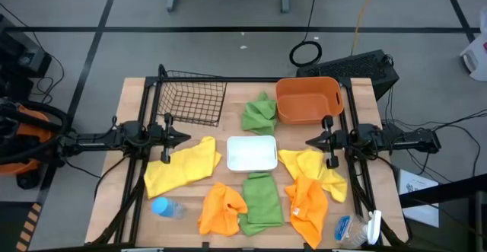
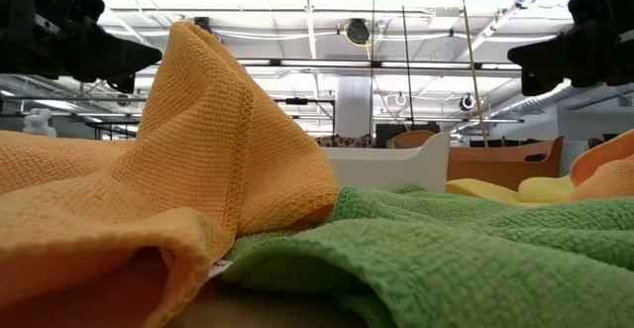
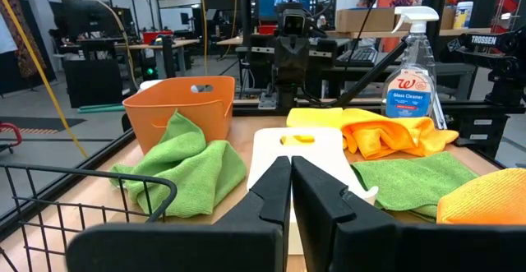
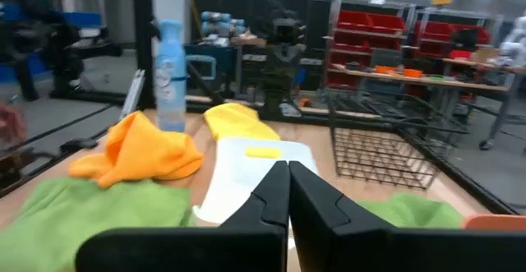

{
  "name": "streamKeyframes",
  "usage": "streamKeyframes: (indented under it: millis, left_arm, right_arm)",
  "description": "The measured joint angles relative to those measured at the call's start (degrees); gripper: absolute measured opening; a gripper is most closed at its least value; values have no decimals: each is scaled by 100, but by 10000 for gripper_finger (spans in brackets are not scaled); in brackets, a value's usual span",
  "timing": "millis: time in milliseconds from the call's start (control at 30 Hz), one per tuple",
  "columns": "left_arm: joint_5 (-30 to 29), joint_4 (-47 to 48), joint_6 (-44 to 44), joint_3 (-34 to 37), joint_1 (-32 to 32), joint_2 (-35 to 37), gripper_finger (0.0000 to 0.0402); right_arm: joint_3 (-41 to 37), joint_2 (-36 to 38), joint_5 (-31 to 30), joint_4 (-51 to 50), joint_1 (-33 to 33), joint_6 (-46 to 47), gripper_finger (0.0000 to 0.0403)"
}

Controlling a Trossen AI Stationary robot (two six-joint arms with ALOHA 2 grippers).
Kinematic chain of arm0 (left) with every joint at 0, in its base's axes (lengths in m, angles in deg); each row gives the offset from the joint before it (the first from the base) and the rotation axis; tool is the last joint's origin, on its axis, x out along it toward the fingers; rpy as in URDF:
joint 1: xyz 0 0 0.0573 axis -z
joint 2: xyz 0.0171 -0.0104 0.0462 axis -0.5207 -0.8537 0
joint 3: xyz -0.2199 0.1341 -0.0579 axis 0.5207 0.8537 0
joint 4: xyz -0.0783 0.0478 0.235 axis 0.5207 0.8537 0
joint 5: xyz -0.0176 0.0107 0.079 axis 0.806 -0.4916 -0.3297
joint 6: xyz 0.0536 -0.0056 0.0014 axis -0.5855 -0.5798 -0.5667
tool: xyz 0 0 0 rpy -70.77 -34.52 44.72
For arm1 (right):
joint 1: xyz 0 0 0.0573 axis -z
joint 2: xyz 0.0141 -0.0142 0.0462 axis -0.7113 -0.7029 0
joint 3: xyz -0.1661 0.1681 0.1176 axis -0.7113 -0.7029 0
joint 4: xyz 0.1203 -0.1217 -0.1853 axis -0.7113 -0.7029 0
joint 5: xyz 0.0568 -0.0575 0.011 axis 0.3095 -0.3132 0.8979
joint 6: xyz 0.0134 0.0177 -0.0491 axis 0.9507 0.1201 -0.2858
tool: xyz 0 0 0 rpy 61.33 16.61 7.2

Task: Sort microfiber towel by color & place in baskets
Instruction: Put the right yellow microfiber cloth into the orange bin

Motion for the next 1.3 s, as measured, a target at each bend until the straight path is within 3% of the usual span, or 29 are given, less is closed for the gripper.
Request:
streamKeyframes:
  millis: [833, 1033, 1300]
  left_arm:
    - [0, 0, 0, 0, 1, 1, 22]
    - [0, 0, 0, 0, 2, 2, 22]
    - [0, 0, 0, 0, 0, 1, 22]
  right_arm:
    - [-1, -2, -22, 19, 0, 18, 0]
    - [-3, -4, -13, 361, 0, 422, 0]
    - [530, -34, -9, 441, -2, 484, 0]
